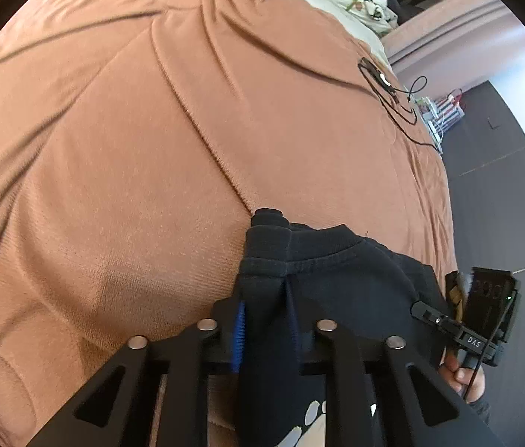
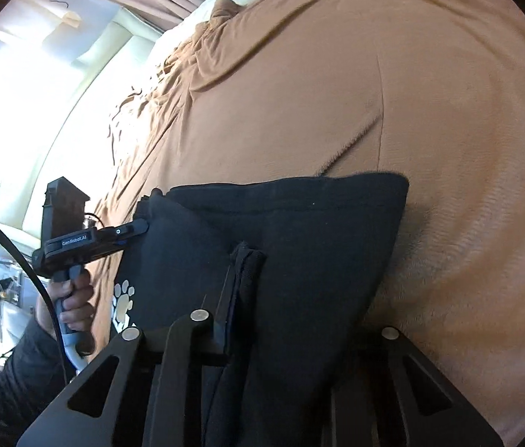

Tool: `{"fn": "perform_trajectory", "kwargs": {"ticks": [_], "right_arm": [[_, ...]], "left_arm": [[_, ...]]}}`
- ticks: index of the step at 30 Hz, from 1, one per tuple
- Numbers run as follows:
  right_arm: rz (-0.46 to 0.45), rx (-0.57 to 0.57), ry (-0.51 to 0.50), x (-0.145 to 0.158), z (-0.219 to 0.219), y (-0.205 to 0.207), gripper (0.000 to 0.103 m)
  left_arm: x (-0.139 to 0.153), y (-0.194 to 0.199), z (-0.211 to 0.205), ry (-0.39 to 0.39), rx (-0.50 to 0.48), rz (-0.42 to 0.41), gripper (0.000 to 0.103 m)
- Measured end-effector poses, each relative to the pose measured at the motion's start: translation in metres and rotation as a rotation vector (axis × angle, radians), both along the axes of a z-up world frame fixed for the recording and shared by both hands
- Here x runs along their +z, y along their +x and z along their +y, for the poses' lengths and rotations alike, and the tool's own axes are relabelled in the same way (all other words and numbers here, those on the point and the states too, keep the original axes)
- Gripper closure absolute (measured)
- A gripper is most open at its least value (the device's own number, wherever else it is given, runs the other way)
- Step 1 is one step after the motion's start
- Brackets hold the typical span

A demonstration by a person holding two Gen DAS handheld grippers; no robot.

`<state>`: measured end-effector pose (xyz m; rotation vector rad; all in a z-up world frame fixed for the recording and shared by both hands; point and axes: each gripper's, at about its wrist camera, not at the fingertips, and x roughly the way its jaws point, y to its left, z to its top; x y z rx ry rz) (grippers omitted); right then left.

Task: Fold small clothes
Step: 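Close both grippers on the collar edge of the folded black stack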

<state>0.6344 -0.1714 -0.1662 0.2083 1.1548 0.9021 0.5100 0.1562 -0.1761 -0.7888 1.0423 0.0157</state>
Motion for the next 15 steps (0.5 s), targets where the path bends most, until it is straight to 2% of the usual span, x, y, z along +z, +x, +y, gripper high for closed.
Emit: {"fn": "perform_trajectory", "kwargs": {"ticks": [5, 15], "right_arm": [[-0.123, -0.011, -0.081, 0.033, 0.010, -0.030, 0.089], [-0.276, -0.035, -0.126, 0.092, 0.010, -0.099, 0.089]], "left_arm": [[0.022, -0.008, -0.006, 0.045, -0.007, -0.050, 0.093], [0.078, -0.038, -0.019, 0.064, -0.002, -0.138, 0.094]]}}
